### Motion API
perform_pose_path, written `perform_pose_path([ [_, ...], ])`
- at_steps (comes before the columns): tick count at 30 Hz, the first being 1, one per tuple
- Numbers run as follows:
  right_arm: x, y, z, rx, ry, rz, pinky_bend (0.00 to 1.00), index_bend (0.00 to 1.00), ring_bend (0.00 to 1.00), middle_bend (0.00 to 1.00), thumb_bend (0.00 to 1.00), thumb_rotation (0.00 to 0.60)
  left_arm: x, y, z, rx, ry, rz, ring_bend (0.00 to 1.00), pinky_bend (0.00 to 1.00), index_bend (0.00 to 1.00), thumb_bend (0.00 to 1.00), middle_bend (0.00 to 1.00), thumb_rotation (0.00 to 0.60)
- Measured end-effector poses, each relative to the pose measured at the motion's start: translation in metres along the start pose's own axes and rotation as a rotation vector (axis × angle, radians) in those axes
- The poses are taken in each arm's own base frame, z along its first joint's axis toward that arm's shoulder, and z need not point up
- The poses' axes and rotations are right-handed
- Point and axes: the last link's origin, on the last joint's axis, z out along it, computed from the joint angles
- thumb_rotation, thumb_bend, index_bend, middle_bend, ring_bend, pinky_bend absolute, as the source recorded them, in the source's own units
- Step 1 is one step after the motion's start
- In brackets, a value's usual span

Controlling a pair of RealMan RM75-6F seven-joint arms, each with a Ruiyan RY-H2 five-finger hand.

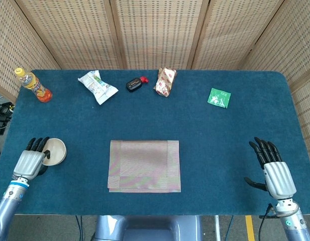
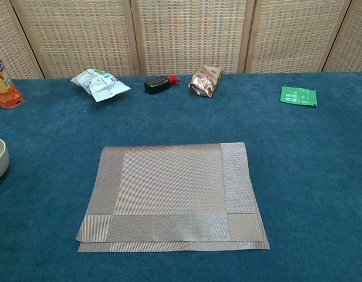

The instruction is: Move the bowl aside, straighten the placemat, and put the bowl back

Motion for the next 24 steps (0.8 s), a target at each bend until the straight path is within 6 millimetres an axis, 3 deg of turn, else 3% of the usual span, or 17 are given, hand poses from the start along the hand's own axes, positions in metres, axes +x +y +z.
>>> perform_pose_path([
  [3,0.001,0.000,0.000,-0.001,0.005,0.001,0.00,0.01,0.00,0.00,0.05,0.600,0.007,-0.001,-0.005,-0.002,0.026,-0.012,0.00,0.00,0.12,0.24,0.00,0.600],
  [7,0.003,0.001,0.000,-0.005,0.012,0.006,0.00,0.01,0.00,0.00,0.05,0.600,0.022,0.000,-0.015,-0.020,0.086,-0.028,0.00,0.00,0.10,0.24,0.00,0.600],
  [14,0.006,0.001,-0.001,-0.006,0.026,0.017,0.00,0.01,0.00,0.00,0.05,0.600,0.055,0.020,-0.034,-0.105,0.196,-0.063,0.00,0.00,0.18,0.24,0.00,0.600],
  [21,0.007,0.002,0.000,-0.011,0.030,0.027,0.00,0.01,0.00,0.00,0.05,0.600,0.061,0.054,-0.040,-0.201,0.196,-0.018,0.00,0.00,0.25,0.24,0.00,0.600],
  [24,0.009,0.004,0.000,-0.016,0.035,0.034,0.00,0.01,0.00,0.00,0.05,0.600,0.058,0.074,-0.039,-0.250,0.173,-0.019,0.00,0.00,0.33,0.24,0.00,0.600],
])
